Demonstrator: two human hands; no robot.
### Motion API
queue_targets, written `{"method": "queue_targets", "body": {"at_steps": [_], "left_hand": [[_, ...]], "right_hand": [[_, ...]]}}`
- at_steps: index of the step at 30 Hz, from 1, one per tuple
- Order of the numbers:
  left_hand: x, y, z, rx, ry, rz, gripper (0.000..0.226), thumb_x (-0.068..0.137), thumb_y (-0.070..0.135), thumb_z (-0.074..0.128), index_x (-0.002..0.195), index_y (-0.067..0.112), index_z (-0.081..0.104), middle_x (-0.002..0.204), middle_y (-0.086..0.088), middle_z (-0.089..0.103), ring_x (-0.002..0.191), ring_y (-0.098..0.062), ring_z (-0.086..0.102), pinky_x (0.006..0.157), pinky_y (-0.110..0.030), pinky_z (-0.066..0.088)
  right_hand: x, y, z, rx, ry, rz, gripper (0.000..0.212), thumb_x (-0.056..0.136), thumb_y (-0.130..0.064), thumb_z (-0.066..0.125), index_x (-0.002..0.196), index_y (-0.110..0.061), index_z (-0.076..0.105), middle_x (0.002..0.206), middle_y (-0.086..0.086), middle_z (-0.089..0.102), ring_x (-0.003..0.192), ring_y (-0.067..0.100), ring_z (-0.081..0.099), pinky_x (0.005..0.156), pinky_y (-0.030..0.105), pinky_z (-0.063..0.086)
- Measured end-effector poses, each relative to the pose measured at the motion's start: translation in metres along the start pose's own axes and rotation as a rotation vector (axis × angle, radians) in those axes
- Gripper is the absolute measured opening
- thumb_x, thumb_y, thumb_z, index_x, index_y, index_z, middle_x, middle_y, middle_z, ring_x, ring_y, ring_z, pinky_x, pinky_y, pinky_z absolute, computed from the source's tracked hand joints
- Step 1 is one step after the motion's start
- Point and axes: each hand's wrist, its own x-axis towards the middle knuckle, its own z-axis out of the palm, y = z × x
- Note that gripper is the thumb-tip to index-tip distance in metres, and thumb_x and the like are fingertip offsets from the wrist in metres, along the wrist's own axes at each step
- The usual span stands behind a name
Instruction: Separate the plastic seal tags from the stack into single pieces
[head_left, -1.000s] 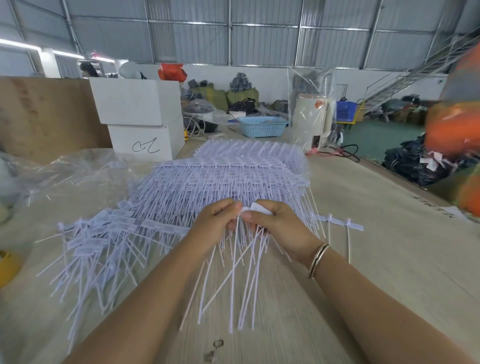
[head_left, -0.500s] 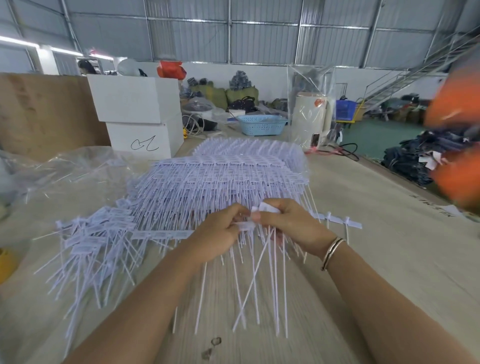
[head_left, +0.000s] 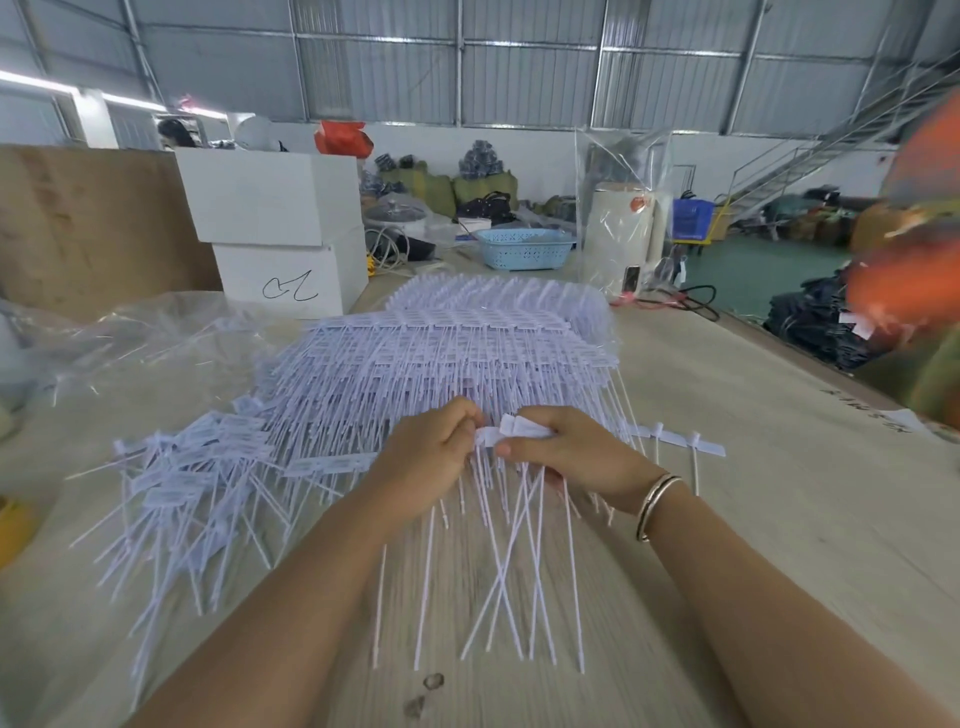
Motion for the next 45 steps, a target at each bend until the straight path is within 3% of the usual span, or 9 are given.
{"method": "queue_targets", "body": {"at_steps": [3,7,14,18,24,28,36,41,45], "left_hand": [[-0.003,-0.004,-0.006,0.089,-0.028,-0.067,0.04,0.1,0.034,0.039,0.065,0.024,0.055,0.06,-0.005,0.057,0.048,-0.011,0.045,0.054,-0.027,0.035],[-0.004,0.002,-0.007,0.073,-0.027,-0.006,0.038,0.1,0.03,0.042,0.073,0.008,0.056,0.07,-0.019,0.062,0.054,-0.022,0.049,0.057,-0.031,0.038],[-0.003,0.011,-0.004,-0.004,-0.044,-0.038,0.037,0.101,0.028,0.04,0.07,0.017,0.056,0.065,-0.004,0.055,0.058,-0.016,0.047,0.057,-0.027,0.033],[-0.001,0.015,-0.005,-0.162,0.001,-0.073,0.037,0.102,0.026,0.038,0.068,0.027,0.054,0.057,0.011,0.052,0.044,0.005,0.044,0.047,-0.011,0.033],[0.002,0.021,-0.002,-0.356,0.061,-0.095,0.039,0.102,0.027,0.036,0.069,0.017,0.052,0.058,0.008,0.05,0.047,0.005,0.044,0.052,-0.007,0.033],[0.0,0.025,-0.001,-0.396,0.06,-0.087,0.041,0.102,0.029,0.035,0.066,0.017,0.05,0.059,0.006,0.05,0.046,0.006,0.044,0.05,-0.005,0.032],[-0.001,0.022,-0.006,-0.661,0.07,-0.201,0.054,0.102,0.036,0.034,0.053,0.027,0.057,0.057,0.008,0.051,0.055,-0.01,0.043,0.061,-0.027,0.033],[-0.002,0.009,-0.013,-0.377,0.006,-0.124,0.043,0.1,0.019,0.039,0.059,0.023,0.052,0.053,0.01,0.053,0.048,-0.005,0.043,0.057,-0.024,0.034],[-0.001,0.005,-0.006,0.0,-0.187,-0.087,0.021,0.099,0.022,0.043,0.097,0.011,0.06,0.08,-0.014,0.062,0.065,-0.018,0.051,0.061,-0.029,0.035]], "right_hand": [[-0.002,0.0,-0.002,0.006,-0.013,0.033,0.018,0.084,-0.031,0.069,0.066,-0.031,0.066,0.054,-0.012,0.043,0.048,0.005,0.04,0.047,0.017,0.033],[0.001,0.0,0.0,-0.002,-0.008,0.1,0.018,0.082,-0.038,0.069,0.074,-0.022,0.069,0.061,-0.004,0.043,0.051,0.006,0.041,0.047,0.013,0.034],[0.001,0.004,0.002,0.074,0.029,0.076,0.027,0.082,-0.033,0.071,0.079,-0.007,0.065,0.07,0.005,0.046,0.066,0.015,0.043,0.062,0.024,0.034],[0.005,0.002,0.007,0.146,0.125,-0.009,0.023,0.082,-0.024,0.07,0.06,-0.024,0.064,0.063,0.001,0.055,0.064,0.018,0.045,0.062,0.029,0.033],[0.009,0.0,0.01,0.256,0.232,-0.126,0.026,0.083,-0.022,0.07,0.059,-0.027,0.063,0.056,-0.009,0.055,0.053,0.008,0.045,0.05,0.019,0.035],[0.009,0.002,0.007,0.318,0.22,-0.145,0.022,0.075,-0.03,0.071,0.057,-0.024,0.059,0.054,-0.007,0.051,0.054,0.013,0.042,0.054,0.027,0.031],[0.009,0.005,0.001,0.522,0.262,-0.179,0.019,0.065,-0.033,0.076,0.056,-0.024,0.061,0.054,-0.007,0.052,0.051,0.009,0.047,0.051,0.023,0.037],[0.006,0.009,-0.012,0.344,0.201,-0.133,0.03,0.067,-0.04,0.075,0.052,-0.02,0.058,0.053,0.003,0.047,0.051,0.024,0.037,0.055,0.036,0.025],[0.002,0.007,-0.018,0.117,0.025,-0.045,0.032,0.073,-0.044,0.073,0.054,-0.022,0.059,0.052,-0.001,0.049,0.043,0.01,0.036,0.046,0.019,0.03]]}}
